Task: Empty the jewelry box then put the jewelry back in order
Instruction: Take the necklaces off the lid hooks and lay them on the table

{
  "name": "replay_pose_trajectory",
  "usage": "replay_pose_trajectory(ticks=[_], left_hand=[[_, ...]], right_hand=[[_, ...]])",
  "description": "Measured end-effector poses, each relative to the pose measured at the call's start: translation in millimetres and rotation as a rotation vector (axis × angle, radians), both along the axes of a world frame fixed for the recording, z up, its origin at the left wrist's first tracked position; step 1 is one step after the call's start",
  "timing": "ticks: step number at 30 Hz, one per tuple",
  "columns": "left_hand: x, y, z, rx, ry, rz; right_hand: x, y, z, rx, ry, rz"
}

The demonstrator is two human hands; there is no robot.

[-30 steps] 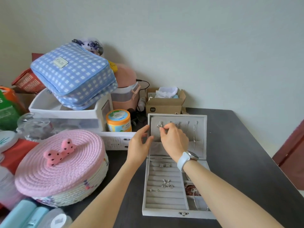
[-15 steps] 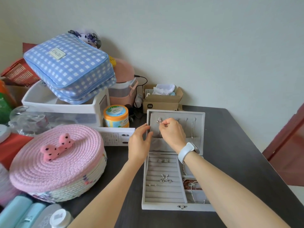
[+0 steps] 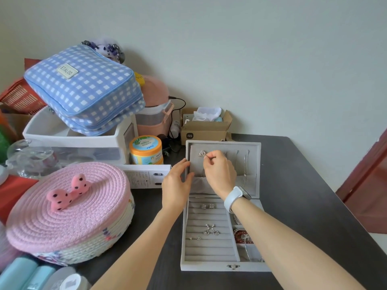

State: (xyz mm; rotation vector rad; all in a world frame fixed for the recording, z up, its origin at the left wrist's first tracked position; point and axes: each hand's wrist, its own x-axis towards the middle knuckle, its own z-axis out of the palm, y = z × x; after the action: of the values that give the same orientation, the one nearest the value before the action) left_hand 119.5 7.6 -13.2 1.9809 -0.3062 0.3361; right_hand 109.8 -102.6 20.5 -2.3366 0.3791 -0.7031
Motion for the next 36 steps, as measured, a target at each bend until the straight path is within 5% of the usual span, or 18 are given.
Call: replay_pose_trajectory(ticks=[12, 24, 36], left_hand=[[-9, 10, 13, -0.006, 0.074, -0.108], [-84, -1, 85, -0.239, 0.073, -0.34], [-214, -45, 44, -0.372, 0.609, -0.628]], right_hand=[[-11, -11, 79, 0.345, -0.288, 0.35], [-91, -17, 152, 0.667, -0.38, 0.499], [-217, -105, 61, 0.829, -0.148, 0.279]])
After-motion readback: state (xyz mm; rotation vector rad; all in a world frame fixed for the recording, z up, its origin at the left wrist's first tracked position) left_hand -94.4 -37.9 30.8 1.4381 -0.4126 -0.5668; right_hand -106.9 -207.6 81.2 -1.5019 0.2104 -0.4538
